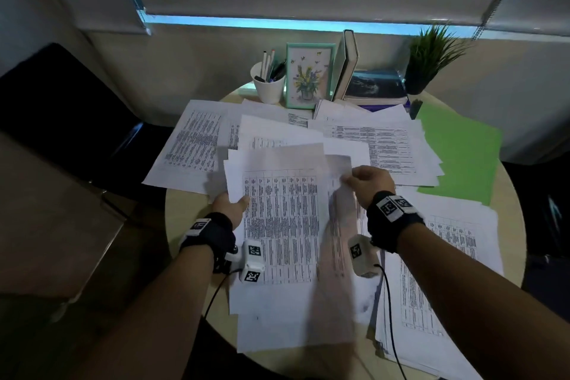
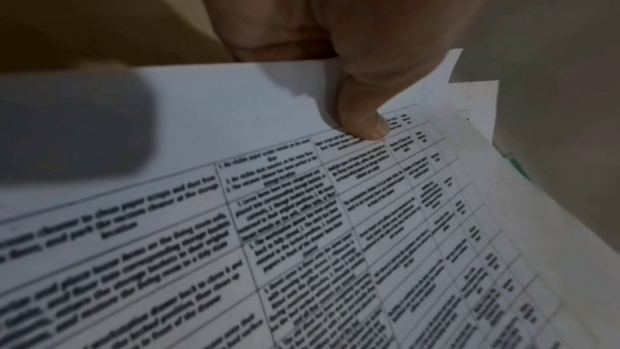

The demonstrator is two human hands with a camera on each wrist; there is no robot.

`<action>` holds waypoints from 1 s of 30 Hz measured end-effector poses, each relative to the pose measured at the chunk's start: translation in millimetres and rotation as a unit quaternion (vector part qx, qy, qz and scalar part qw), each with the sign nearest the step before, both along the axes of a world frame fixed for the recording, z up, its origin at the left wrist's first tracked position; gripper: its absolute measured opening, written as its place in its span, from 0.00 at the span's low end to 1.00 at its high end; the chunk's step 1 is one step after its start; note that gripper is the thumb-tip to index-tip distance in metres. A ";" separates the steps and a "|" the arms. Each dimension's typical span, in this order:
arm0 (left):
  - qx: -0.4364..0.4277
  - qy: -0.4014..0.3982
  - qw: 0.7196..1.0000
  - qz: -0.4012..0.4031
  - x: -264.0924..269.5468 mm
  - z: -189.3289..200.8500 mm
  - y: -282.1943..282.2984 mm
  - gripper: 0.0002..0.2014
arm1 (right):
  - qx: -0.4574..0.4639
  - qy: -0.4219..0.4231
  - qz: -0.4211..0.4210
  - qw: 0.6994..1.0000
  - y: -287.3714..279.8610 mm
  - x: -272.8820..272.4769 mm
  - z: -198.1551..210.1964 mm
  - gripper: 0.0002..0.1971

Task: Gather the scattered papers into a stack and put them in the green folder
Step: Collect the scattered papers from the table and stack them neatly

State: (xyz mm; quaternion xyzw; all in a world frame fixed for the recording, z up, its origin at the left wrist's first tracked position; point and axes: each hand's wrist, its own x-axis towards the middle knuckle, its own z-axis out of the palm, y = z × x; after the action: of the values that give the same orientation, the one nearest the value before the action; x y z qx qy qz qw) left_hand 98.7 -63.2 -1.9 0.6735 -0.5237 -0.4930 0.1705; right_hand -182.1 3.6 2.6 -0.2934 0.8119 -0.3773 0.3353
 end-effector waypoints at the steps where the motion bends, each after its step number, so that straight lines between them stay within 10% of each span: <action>1: 0.004 -0.011 1.000 0.000 1.9 -1.3 0.8 0.17 | 0.005 -0.004 -0.007 1.000 0.0 -2.9 0.8 0.05; 17: 0.092 -0.037 0.995 -0.021 15.1 -31.3 -2.5 0.27 | 0.173 0.076 -0.004 0.982 18.5 -36.2 -19.0 0.16; 21: 0.118 -0.053 0.991 -0.036 17.7 -75.7 -16.2 0.55 | 0.241 0.076 0.074 0.965 12.2 -18.1 -14.5 0.38; 30: 0.141 -0.117 0.977 -0.110 -29.8 -52.4 -6.5 0.60 | 0.169 -0.047 0.182 0.968 3.3 18.4 -24.0 0.16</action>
State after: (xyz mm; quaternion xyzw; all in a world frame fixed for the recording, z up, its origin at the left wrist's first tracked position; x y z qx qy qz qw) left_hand 68.8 -69.6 -54.3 0.6820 -0.5365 -0.4951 -0.0438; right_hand -163.7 7.0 -21.4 -0.3570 0.7803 -0.1809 0.4806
